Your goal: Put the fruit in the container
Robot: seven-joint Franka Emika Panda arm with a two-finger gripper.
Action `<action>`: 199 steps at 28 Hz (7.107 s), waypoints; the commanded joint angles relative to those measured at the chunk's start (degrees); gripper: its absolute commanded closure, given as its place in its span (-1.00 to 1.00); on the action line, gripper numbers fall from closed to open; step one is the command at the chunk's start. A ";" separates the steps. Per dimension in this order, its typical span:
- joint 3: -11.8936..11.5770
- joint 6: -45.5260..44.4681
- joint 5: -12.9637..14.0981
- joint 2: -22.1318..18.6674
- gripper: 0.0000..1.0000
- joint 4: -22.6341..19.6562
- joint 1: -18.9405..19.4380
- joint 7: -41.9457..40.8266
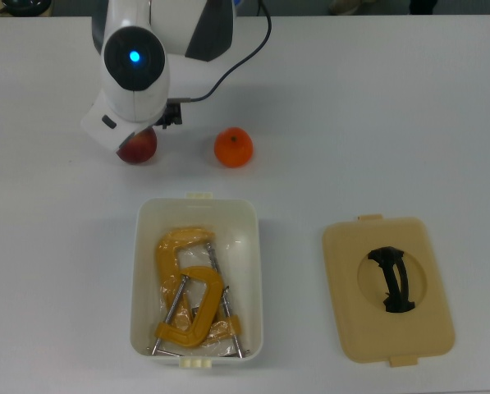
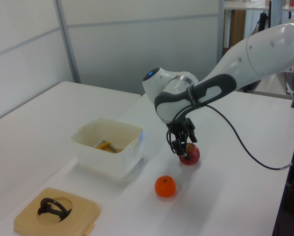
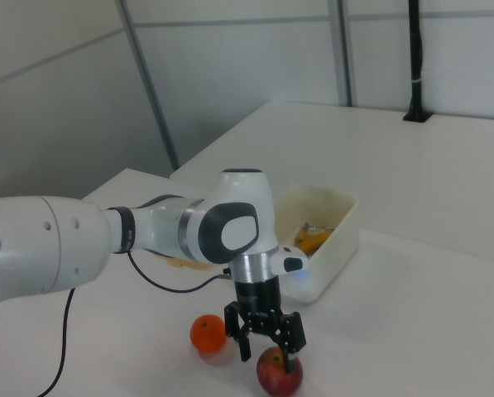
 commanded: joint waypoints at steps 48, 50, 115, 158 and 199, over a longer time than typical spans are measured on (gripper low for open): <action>0.09 22.54 8.84 6.68 0.24 20.57 5.67 19.53; 0.09 22.46 8.92 6.68 -0.07 20.57 5.84 19.62; 1.94 -8.13 1.89 9.41 0.14 10.38 14.28 6.26; -7.55 9.37 10.86 4.66 -1.00 23.91 12.08 18.57; -6.59 -5.76 11.56 0.62 -1.00 22.77 9.89 3.10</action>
